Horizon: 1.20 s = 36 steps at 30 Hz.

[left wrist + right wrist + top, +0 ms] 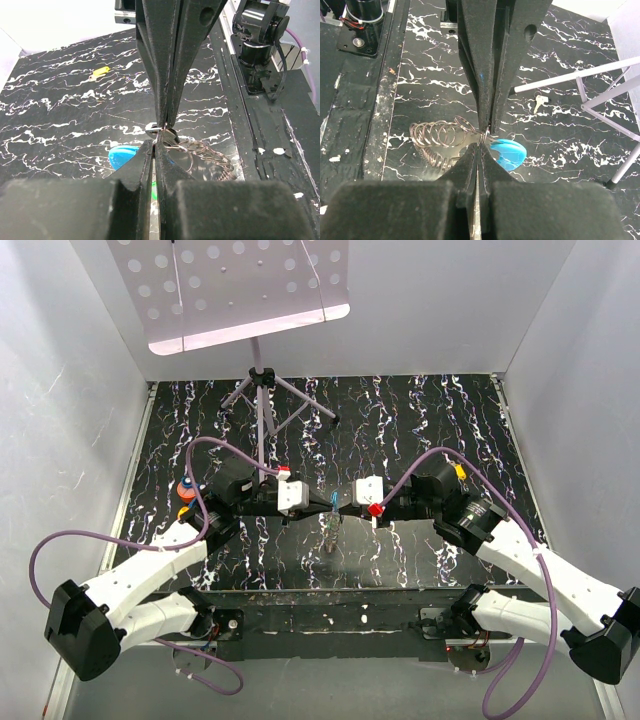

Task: Put the keys on the keyring

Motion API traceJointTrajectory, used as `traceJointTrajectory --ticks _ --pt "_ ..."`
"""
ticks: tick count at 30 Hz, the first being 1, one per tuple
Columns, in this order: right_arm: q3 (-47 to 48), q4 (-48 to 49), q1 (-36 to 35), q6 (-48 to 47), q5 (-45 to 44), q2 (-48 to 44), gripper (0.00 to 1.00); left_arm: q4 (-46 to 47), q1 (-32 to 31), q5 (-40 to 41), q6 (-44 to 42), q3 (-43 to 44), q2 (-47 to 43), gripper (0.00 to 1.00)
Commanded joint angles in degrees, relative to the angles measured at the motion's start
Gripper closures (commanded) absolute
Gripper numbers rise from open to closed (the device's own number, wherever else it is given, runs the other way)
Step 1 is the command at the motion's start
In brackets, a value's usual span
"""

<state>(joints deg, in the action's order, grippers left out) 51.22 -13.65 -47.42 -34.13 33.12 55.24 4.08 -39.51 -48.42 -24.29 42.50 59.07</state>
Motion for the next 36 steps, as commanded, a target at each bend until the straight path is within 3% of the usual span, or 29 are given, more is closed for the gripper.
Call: traceJointTrajectory --ticks 1,24,36 --pt "2.83 1.17 -1.01 -1.20 1.15 0.04 0.99 3.13 -0.22 1.93 1.97 2.85 -0.01 1.00" --pt "1.51 -0.85 -1.10 -5.68 -2.80 -1.37 0.99 10.16 -0.22 5.44 12.95 3.38 2.01 1.00" --pt "-0.86 0.73 -1.10 -7.18 -4.29 -3.21 0.99 26.14 -0.13 10.62 32.63 -1.01 3.68 1.00"
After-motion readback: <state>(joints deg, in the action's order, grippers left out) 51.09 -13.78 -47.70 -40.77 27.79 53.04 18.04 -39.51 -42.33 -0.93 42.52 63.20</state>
